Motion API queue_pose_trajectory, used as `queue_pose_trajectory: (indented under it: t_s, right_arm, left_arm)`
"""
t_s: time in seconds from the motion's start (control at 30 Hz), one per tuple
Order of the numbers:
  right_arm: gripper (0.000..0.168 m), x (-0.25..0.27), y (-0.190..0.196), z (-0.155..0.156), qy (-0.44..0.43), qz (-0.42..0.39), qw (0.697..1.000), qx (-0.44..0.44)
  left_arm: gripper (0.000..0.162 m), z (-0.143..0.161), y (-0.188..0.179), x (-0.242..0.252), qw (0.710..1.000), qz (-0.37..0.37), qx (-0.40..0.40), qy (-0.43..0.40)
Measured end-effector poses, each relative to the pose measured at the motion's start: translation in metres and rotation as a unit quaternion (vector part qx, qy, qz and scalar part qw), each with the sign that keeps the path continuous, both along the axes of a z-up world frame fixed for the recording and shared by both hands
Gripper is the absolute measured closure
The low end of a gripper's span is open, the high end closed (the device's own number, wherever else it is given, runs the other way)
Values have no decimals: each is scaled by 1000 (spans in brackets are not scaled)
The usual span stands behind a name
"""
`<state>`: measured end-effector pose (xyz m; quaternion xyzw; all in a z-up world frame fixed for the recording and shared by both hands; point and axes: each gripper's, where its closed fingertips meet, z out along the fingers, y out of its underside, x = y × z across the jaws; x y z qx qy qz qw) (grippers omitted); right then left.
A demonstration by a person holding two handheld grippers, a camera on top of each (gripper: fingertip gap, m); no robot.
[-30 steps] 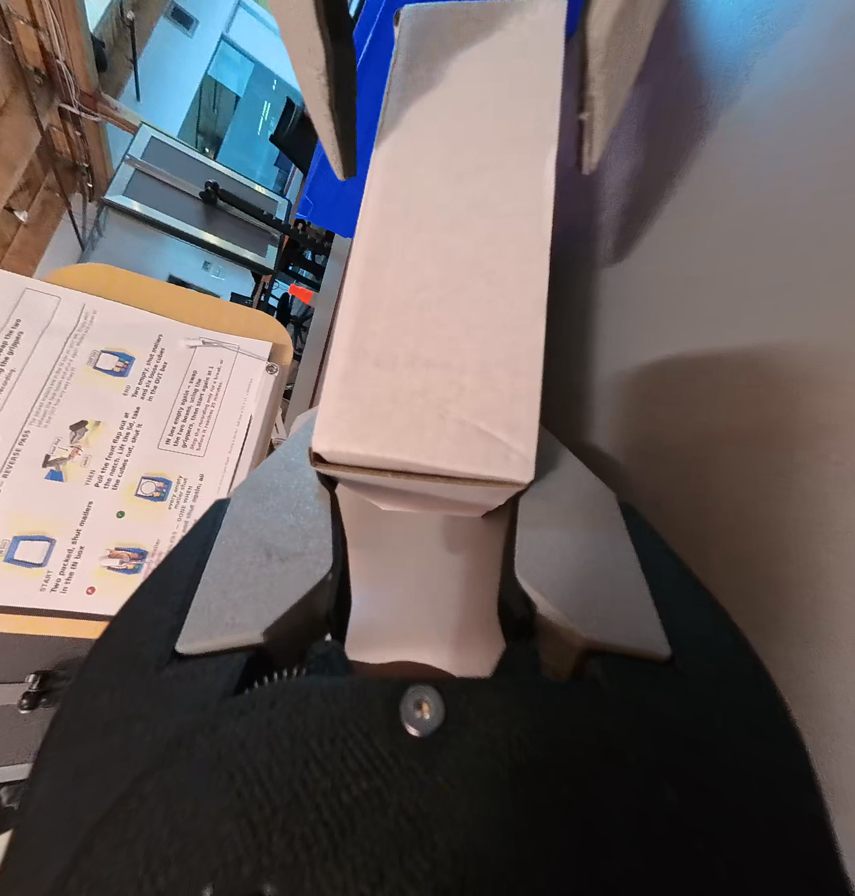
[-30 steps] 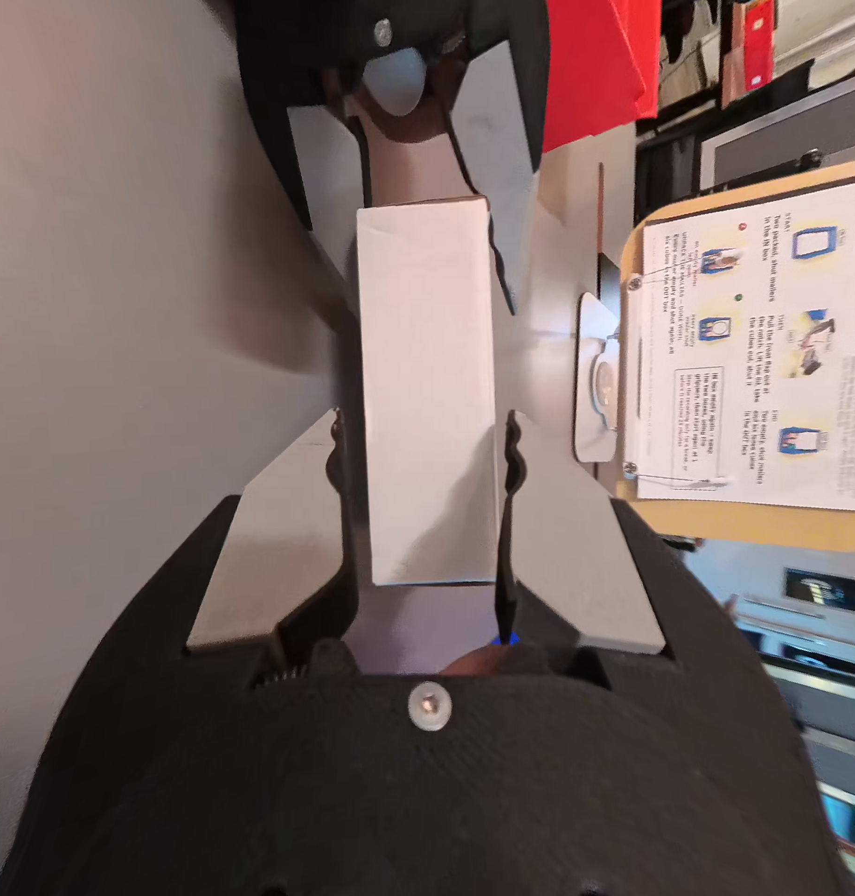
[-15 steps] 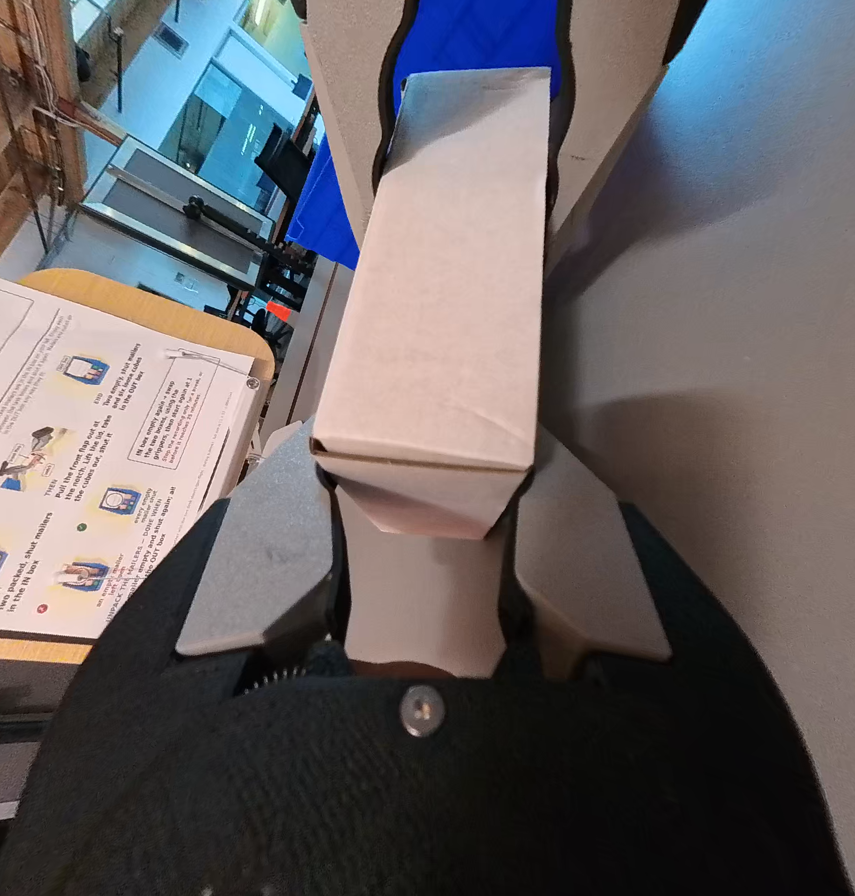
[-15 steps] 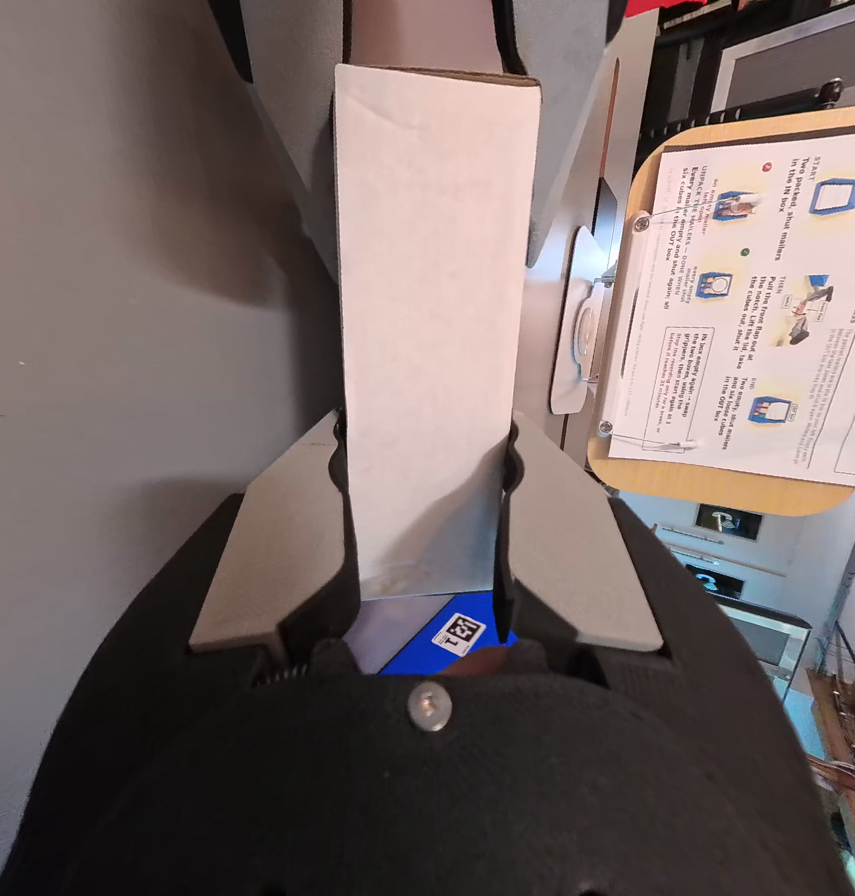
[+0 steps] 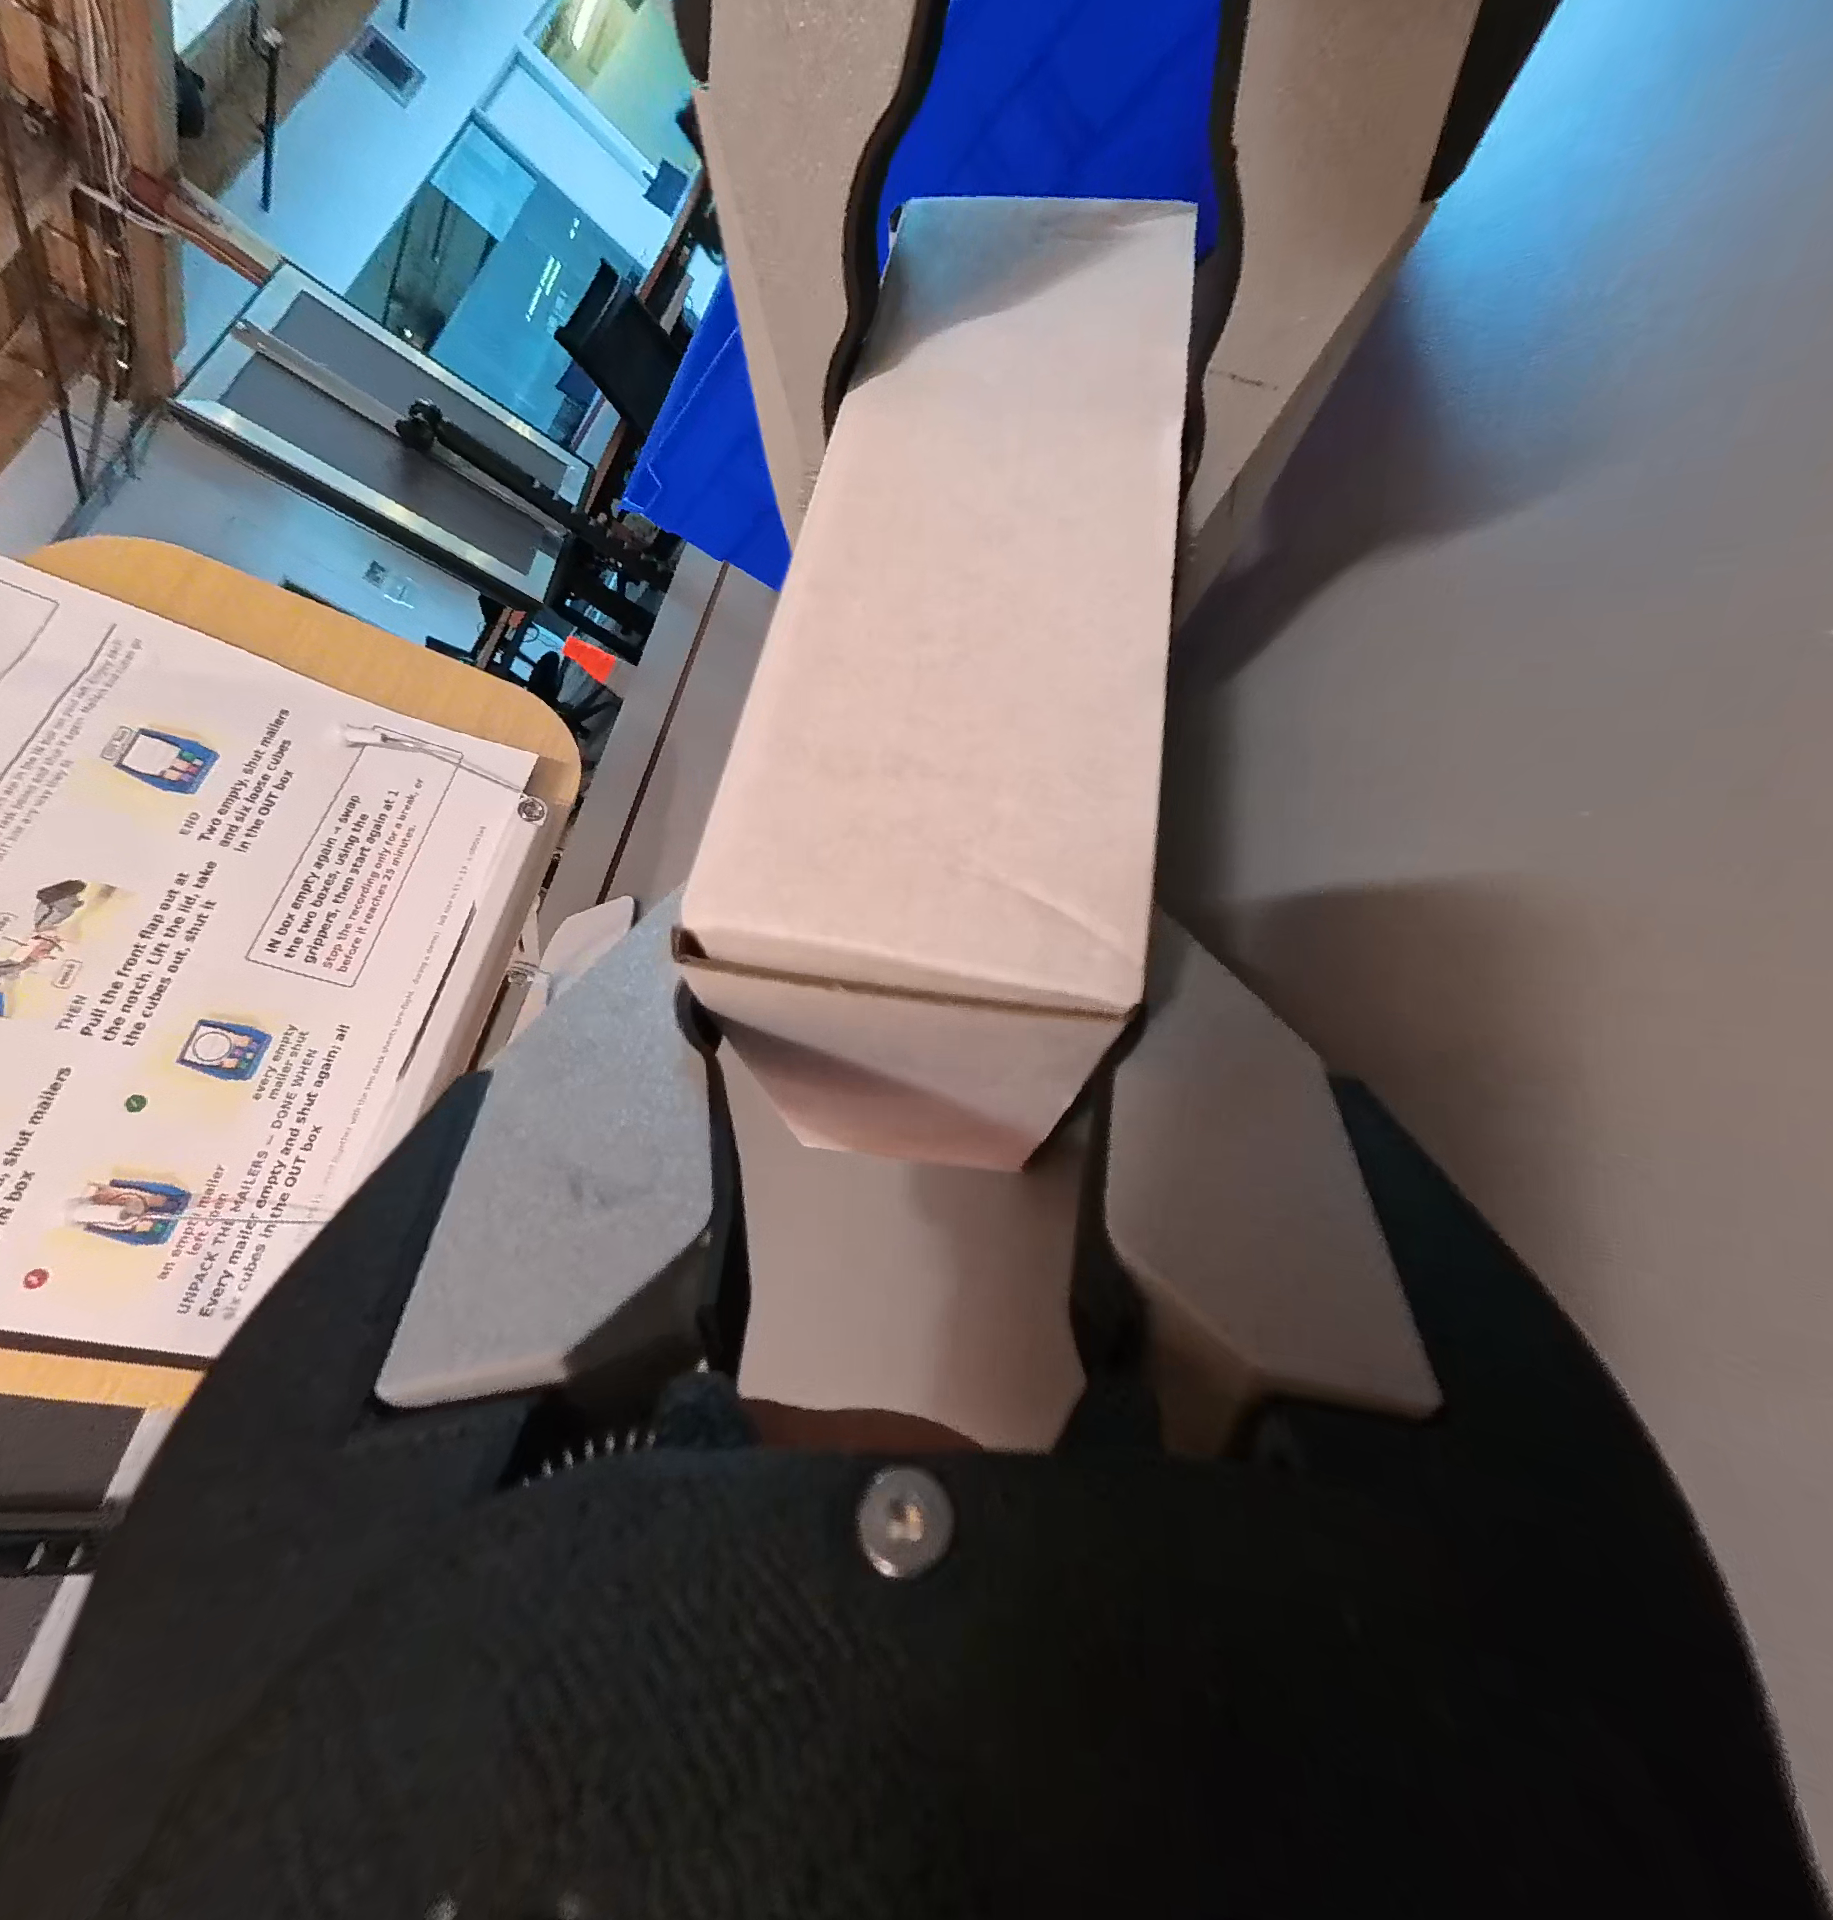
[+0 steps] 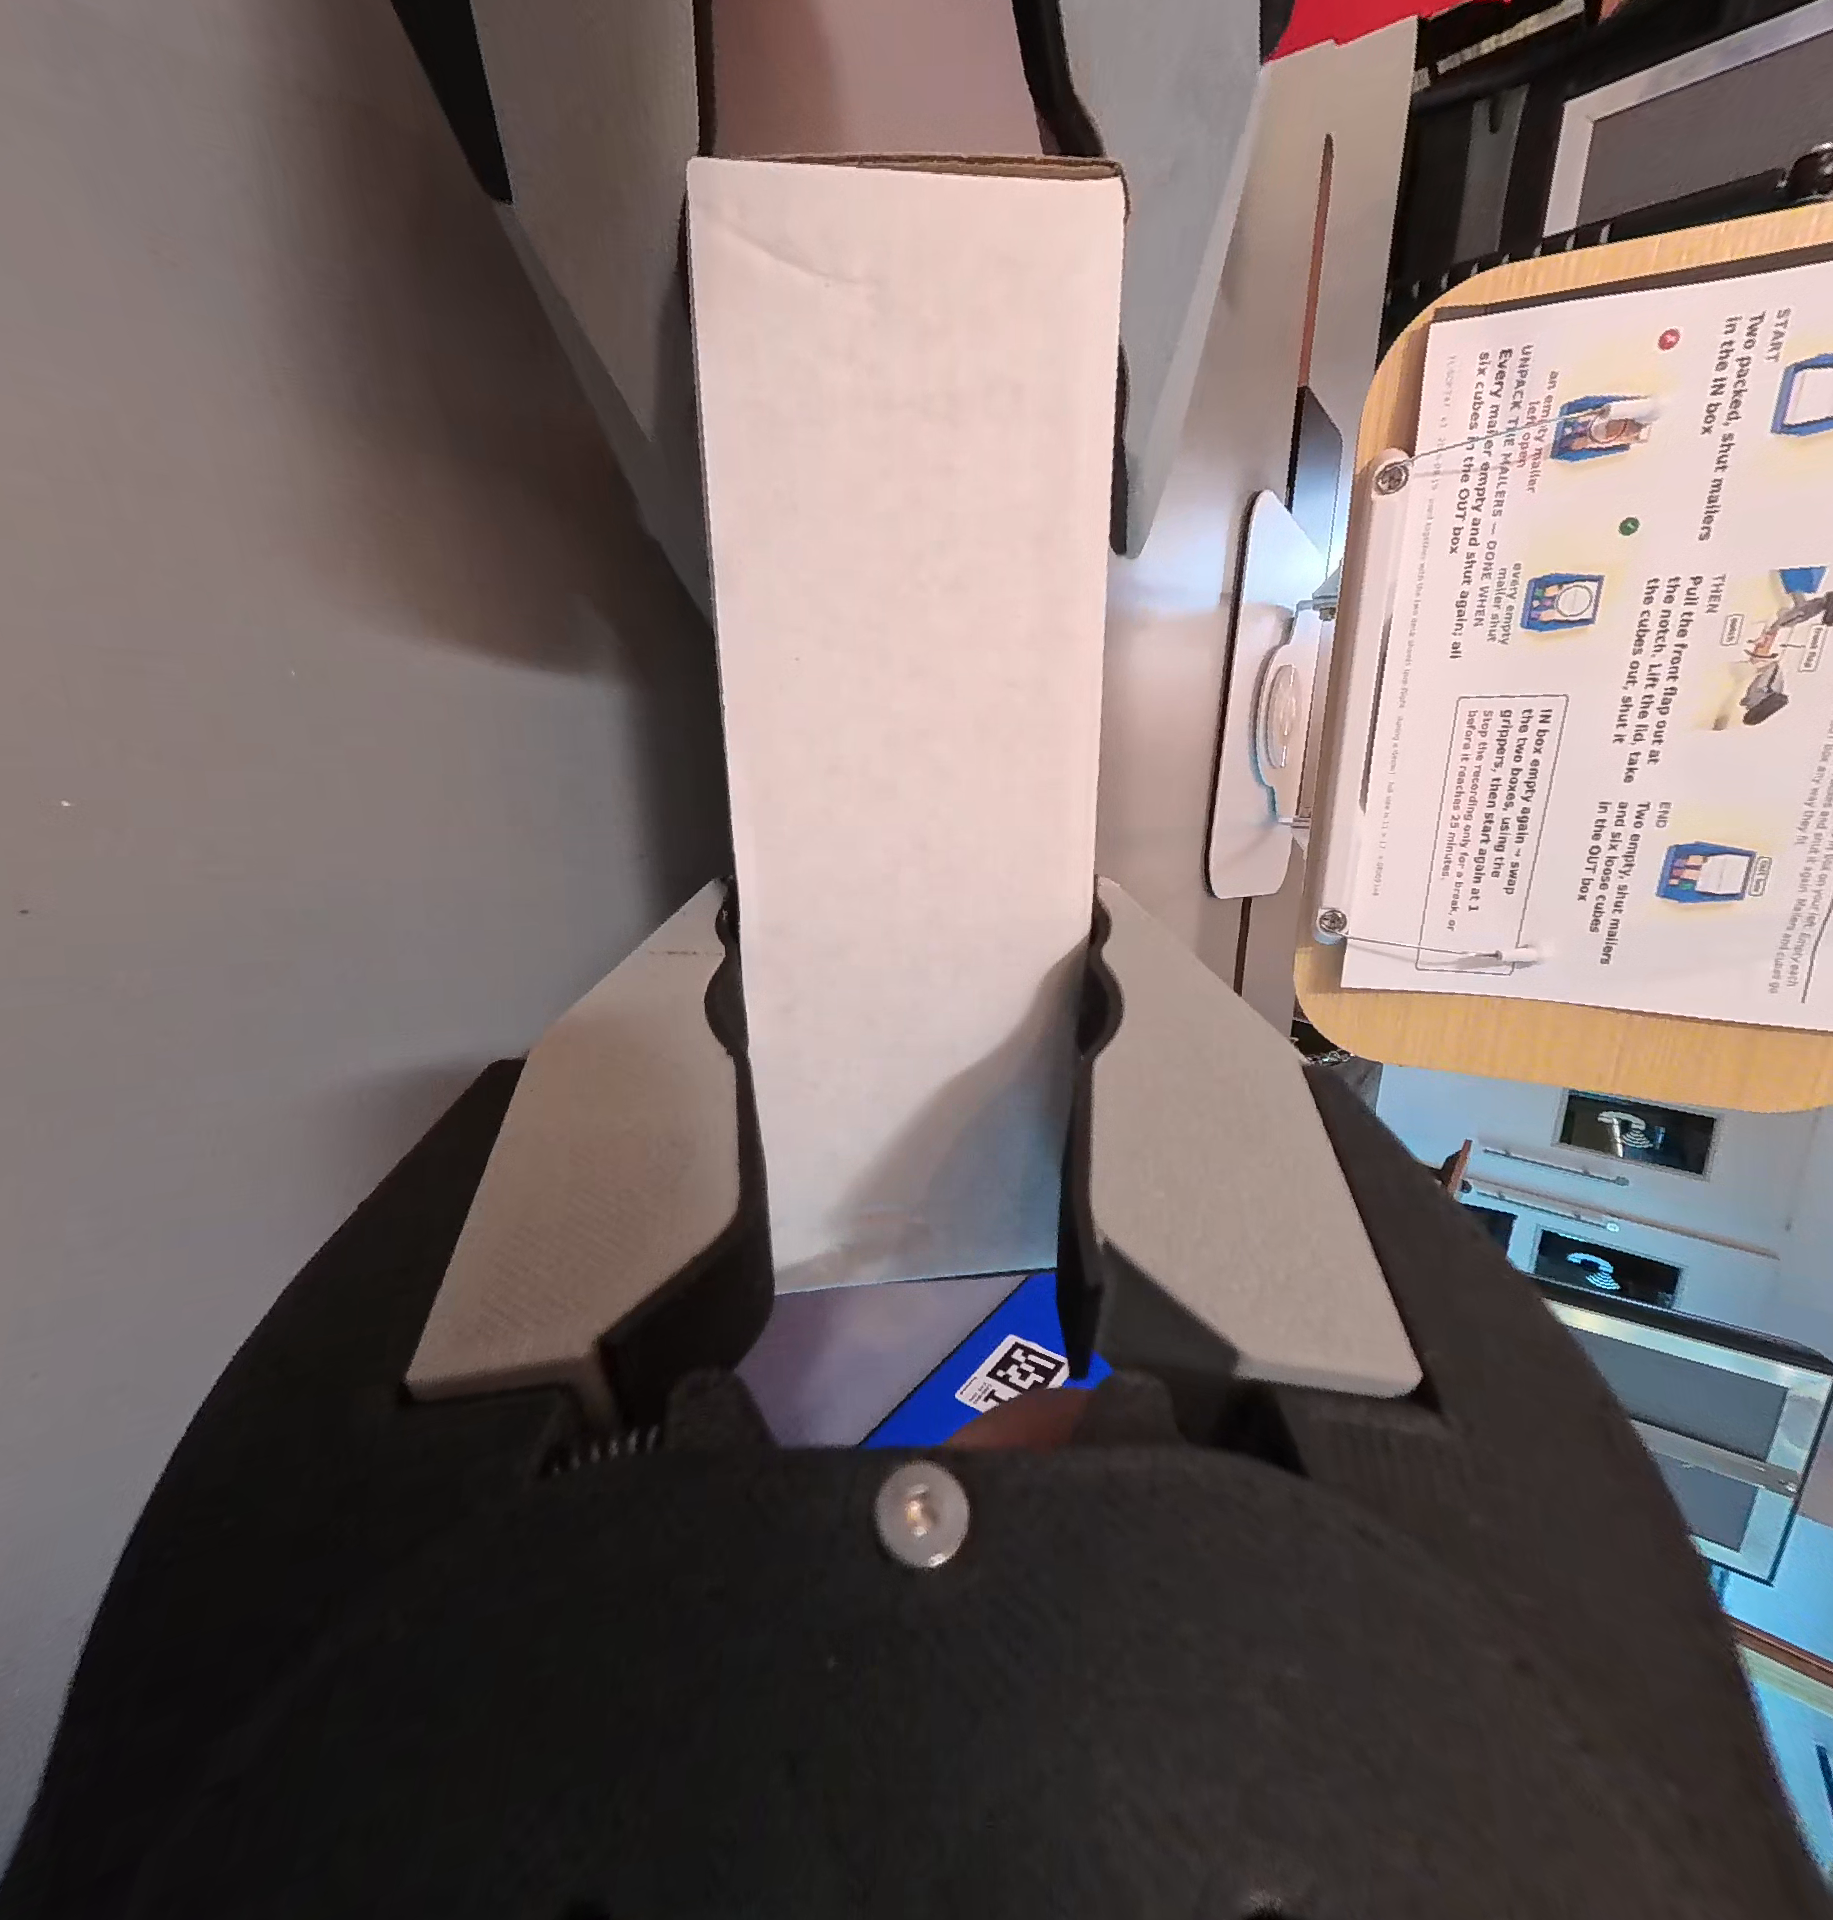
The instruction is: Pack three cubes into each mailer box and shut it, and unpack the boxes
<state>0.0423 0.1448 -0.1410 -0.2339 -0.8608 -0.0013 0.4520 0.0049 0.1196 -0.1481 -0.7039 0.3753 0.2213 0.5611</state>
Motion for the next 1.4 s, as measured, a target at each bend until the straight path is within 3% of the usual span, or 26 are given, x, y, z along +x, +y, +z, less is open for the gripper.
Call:
queue_pose_trajectory:
  t_s: [0.57, 0.87, 1.4]
  right_arm:
    - [106, -1, 0, 1, 0, -5, 1000, -27]
    - [106, -2, -2, 2, -3, -7, 999, -50]
    - [106, 2, -3, 4, -15, -6, 997, -78]
  left_arm:
    - [90, 17, -8, 12, 997, -33, 18, -69]
    - [88, 14, -4, 3, 999, -5, 33, -29]
    - [92, 4, -3, -2, 998, 7, -11, -62]
